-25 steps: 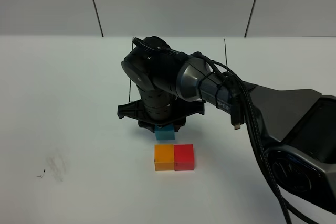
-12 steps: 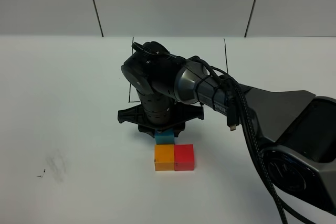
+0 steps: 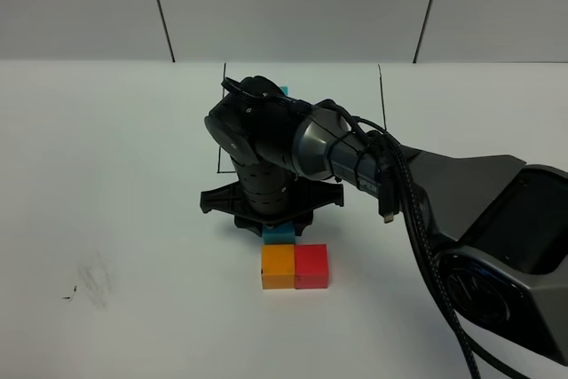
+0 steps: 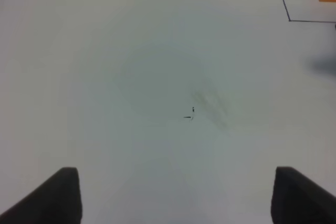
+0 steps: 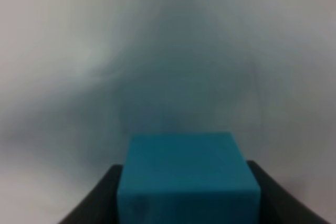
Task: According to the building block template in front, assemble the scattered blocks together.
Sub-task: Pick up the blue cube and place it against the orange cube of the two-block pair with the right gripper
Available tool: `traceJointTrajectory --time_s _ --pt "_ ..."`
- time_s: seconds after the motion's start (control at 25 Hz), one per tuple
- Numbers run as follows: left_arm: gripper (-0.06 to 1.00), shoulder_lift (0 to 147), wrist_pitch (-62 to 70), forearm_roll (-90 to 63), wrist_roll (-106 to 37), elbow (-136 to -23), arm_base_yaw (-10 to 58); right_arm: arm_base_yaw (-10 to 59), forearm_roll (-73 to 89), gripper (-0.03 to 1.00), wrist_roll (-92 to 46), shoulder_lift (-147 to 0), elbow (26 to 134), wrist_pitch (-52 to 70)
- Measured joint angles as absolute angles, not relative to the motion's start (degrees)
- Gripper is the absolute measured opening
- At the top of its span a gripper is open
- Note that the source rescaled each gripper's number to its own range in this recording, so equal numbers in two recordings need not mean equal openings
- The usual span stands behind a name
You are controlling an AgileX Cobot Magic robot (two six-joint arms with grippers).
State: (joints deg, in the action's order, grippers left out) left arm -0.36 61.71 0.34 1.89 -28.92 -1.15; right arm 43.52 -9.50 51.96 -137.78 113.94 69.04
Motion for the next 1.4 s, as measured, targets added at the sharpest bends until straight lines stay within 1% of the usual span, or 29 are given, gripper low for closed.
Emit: traceJointTrajectory --time_s 1.4 --pt "0.63 -0.36 61.71 0.34 2.01 -28.92 -1.15 43.52 -7.50 0.00 52.03 -139.83 114.51 69.54"
